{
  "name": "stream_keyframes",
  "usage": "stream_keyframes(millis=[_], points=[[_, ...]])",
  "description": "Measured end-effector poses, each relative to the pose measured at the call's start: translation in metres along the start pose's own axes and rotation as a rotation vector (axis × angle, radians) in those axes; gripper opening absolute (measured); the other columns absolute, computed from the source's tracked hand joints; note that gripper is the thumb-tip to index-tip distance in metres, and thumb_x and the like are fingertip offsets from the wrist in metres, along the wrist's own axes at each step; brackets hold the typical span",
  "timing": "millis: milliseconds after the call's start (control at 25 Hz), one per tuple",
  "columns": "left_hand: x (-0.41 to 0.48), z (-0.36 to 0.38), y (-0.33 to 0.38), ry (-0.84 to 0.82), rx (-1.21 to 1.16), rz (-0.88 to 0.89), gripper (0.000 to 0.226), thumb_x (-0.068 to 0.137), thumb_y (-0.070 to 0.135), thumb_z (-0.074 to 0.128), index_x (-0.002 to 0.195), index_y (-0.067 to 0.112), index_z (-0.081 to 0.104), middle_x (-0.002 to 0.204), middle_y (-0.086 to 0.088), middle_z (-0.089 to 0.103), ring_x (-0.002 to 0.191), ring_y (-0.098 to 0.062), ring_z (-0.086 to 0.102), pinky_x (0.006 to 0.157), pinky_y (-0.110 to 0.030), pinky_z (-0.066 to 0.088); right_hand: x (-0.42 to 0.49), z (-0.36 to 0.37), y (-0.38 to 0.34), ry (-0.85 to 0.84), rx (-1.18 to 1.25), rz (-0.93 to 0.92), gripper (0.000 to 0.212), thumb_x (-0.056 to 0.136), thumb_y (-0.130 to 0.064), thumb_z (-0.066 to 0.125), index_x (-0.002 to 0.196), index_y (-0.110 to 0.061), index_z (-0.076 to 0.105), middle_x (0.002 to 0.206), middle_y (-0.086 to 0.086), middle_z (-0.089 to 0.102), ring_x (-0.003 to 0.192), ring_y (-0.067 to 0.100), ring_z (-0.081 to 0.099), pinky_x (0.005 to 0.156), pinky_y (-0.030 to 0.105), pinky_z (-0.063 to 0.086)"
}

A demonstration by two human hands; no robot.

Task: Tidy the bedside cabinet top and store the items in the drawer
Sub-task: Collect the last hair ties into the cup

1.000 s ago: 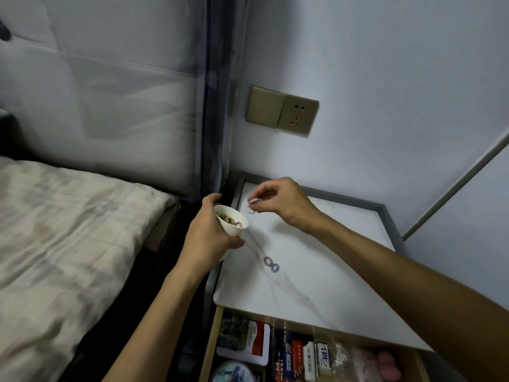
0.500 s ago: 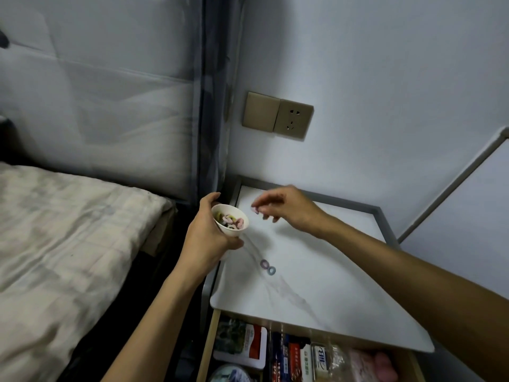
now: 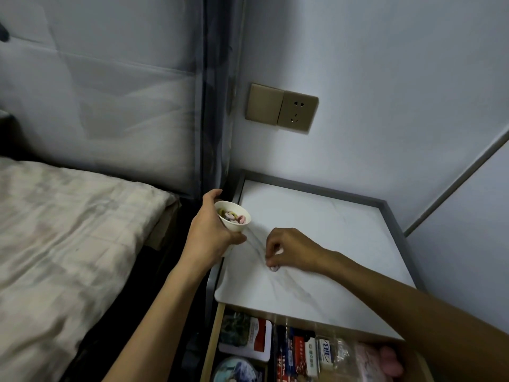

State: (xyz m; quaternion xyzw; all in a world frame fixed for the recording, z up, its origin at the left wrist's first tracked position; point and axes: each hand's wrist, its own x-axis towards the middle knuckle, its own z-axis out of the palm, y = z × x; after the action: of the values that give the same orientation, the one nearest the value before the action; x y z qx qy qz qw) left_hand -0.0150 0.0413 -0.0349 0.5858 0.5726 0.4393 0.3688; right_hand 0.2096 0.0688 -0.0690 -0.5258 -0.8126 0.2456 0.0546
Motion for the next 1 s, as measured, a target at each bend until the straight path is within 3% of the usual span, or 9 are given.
stream_keyframes(millis=[280, 440, 560, 680, 800, 880, 1000], points=[[-0.001, 0.003, 0.001, -0.015, 0.020, 0.003, 0.106, 0.057, 0.008, 0.091, 0.144, 0.025, 0.034, 0.120, 0.005, 0.051, 0.105, -0.018, 0.054, 0.087, -0.039, 0.054, -0.013, 0.019, -0.002, 0.041, -0.054, 0.038, 0.021, 0.087, -0.018, 0.069, 0.107, -0.022, 0.066, 0.093, -0.011, 0.060, 0.073, 0.001, 0.060, 0.068, 0.015, 0.045], [-0.002, 0.005, -0.001, -0.013, 0.034, 0.016, 0.105, 0.056, 0.009, 0.092, 0.143, 0.025, 0.034, 0.118, 0.007, 0.051, 0.102, -0.017, 0.054, 0.082, -0.035, 0.052, -0.017, 0.029, -0.005, 0.104, -0.034, 0.048, 0.010, 0.090, -0.014, 0.067, 0.097, -0.010, 0.073, 0.084, 0.002, 0.073, 0.072, 0.008, 0.067, 0.073, 0.020, 0.054], [-0.004, 0.009, -0.001, -0.028, 0.052, 0.028, 0.105, 0.055, 0.010, 0.092, 0.143, 0.026, 0.035, 0.118, 0.006, 0.052, 0.102, -0.016, 0.054, 0.081, -0.030, 0.048, -0.019, 0.018, -0.011, 0.103, 0.144, 0.148, 0.010, 0.086, -0.011, 0.072, 0.093, -0.004, 0.074, 0.082, 0.010, 0.074, 0.069, 0.013, 0.071, 0.072, 0.021, 0.058], [-0.006, 0.013, 0.000, -0.057, 0.065, 0.044, 0.106, 0.055, 0.010, 0.092, 0.143, 0.024, 0.034, 0.123, 0.002, 0.054, 0.103, -0.017, 0.054, 0.084, -0.026, 0.043, -0.016, -0.015, -0.024, 0.340, 0.342, 0.213, 0.009, 0.082, -0.014, 0.078, 0.086, -0.006, 0.076, 0.076, 0.009, 0.075, 0.068, 0.017, 0.072, 0.069, 0.022, 0.058], [-0.009, 0.018, 0.003, -0.091, 0.073, 0.061, 0.107, 0.055, 0.010, 0.092, 0.144, 0.024, 0.033, 0.126, 0.003, 0.054, 0.102, -0.013, 0.054, 0.078, -0.019, 0.041, -0.011, -0.054, -0.052, 0.480, 0.525, 0.073, 0.006, 0.078, -0.007, 0.079, 0.082, -0.007, 0.075, 0.072, 0.006, 0.074, 0.065, 0.014, 0.071, 0.066, 0.020, 0.055], [-0.013, 0.023, 0.007, -0.126, 0.056, 0.080, 0.109, 0.055, 0.010, 0.092, 0.145, 0.027, 0.032, 0.123, 0.008, 0.053, 0.097, -0.009, 0.054, 0.069, -0.011, 0.040, -0.011, -0.064, -0.072, 0.370, 0.399, -0.071, 0.009, 0.077, -0.004, 0.078, 0.084, -0.009, 0.076, 0.076, 0.005, 0.075, 0.067, 0.011, 0.070, 0.068, 0.022, 0.057], [-0.019, 0.028, 0.014, -0.186, 0.014, 0.092, 0.110, 0.056, 0.010, 0.092, 0.145, 0.031, 0.030, 0.118, 0.014, 0.051, 0.095, -0.006, 0.056, 0.070, -0.009, 0.041, -0.017, -0.063, -0.085, 0.212, -0.003, -0.189, 0.011, 0.082, -0.012, 0.073, 0.092, -0.011, 0.078, 0.085, 0.004, 0.074, 0.071, 0.009, 0.066, 0.072, 0.024, 0.053]])
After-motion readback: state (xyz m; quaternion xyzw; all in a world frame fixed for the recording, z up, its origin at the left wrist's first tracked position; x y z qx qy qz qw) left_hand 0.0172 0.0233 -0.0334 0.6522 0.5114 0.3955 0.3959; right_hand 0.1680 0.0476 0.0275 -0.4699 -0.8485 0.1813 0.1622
